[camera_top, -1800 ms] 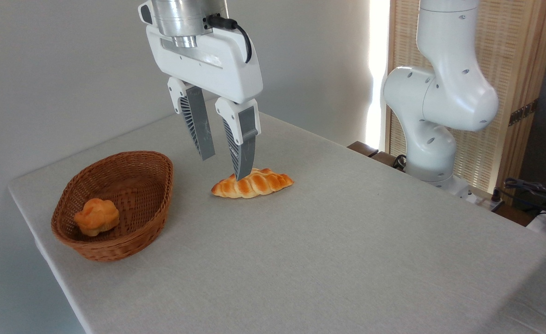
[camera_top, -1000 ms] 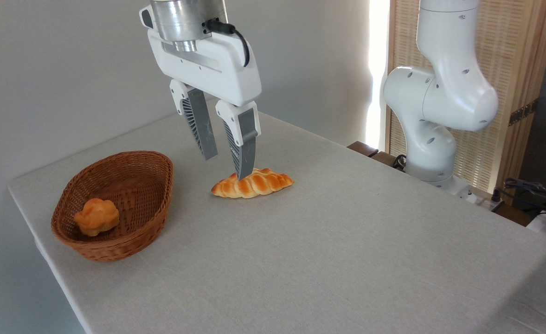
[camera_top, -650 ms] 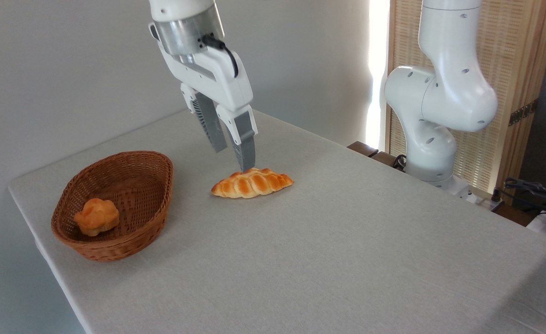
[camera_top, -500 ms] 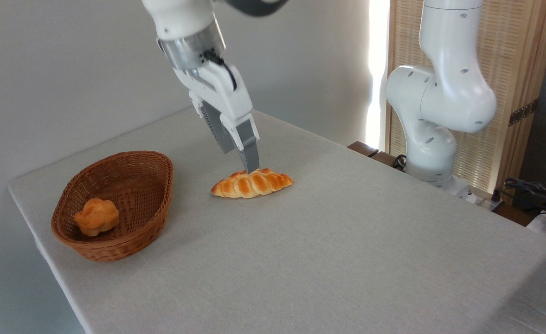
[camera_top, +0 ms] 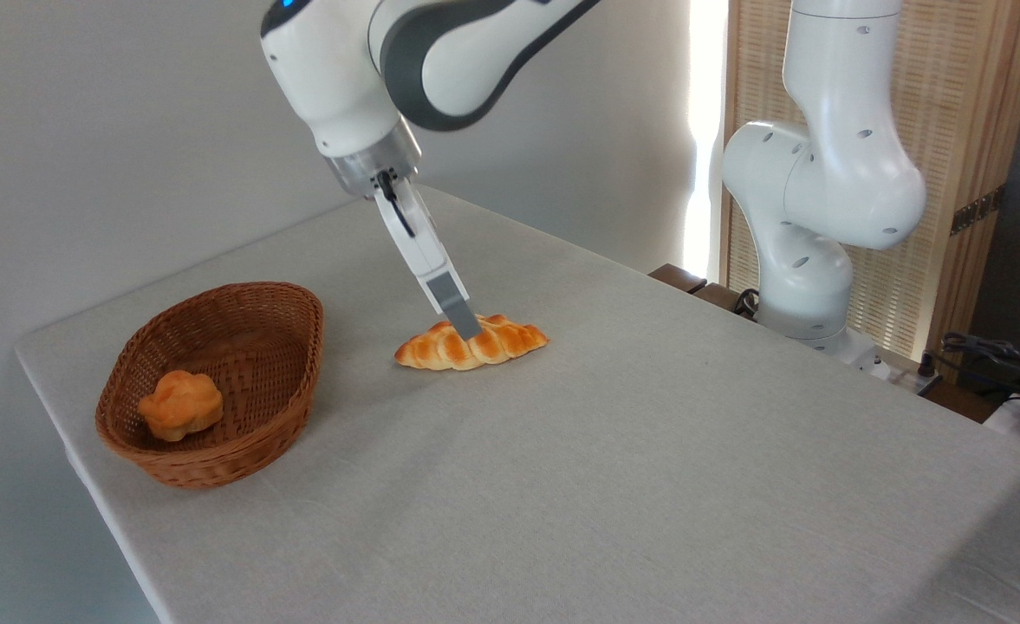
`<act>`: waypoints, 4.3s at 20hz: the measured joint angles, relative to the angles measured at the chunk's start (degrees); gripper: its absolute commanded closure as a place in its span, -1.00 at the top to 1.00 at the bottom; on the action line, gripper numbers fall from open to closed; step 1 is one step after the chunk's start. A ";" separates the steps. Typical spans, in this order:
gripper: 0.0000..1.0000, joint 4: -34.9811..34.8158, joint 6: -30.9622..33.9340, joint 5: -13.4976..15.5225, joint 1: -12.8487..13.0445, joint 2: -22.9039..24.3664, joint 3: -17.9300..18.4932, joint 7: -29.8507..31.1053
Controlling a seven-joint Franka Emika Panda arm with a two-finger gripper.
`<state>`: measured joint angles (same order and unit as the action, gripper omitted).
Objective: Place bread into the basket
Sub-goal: 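Lower the gripper onto the middle of the croissant roll, then close the gripper around the croissant roll, then lift the croissant roll and carry it over the wicker basket, then lower the croissant roll into the basket beside the bun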
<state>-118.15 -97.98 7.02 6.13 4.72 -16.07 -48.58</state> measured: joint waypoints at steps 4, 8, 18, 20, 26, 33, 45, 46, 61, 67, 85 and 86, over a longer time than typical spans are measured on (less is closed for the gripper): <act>1.00 -3.01 -2.56 0.03 0.11 -1.03 -1.20 -0.53; 1.00 -3.49 -3.07 0.03 0.14 -1.60 -1.26 -0.62; 0.06 -4.90 -4.27 0.19 0.47 -2.38 -1.62 -0.63; -0.12 -4.90 -4.27 0.19 0.48 -2.49 -1.63 -0.63; -0.24 -4.90 -4.27 0.39 0.50 -2.87 -1.66 -0.63; -0.37 -4.90 -4.27 0.40 0.50 -2.89 -1.67 -0.63; -0.34 -0.24 2.25 0.47 0.38 -3.09 -1.61 -0.63; -0.34 0.60 3.04 0.47 0.37 -3.09 -1.61 -0.64; 0.49 20.25 -14.22 15.33 0.13 -15.23 -2.13 -0.65; 1.00 20.44 -22.08 15.77 0.29 -18.28 -4.80 -0.66; 1.00 20.48 -24.65 15.73 0.28 -19.03 -5.17 -0.66; 1.00 20.58 -24.11 15.57 0.22 -18.93 -5.13 -0.66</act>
<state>-97.57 -122.09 22.59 6.36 -14.21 -21.20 -49.24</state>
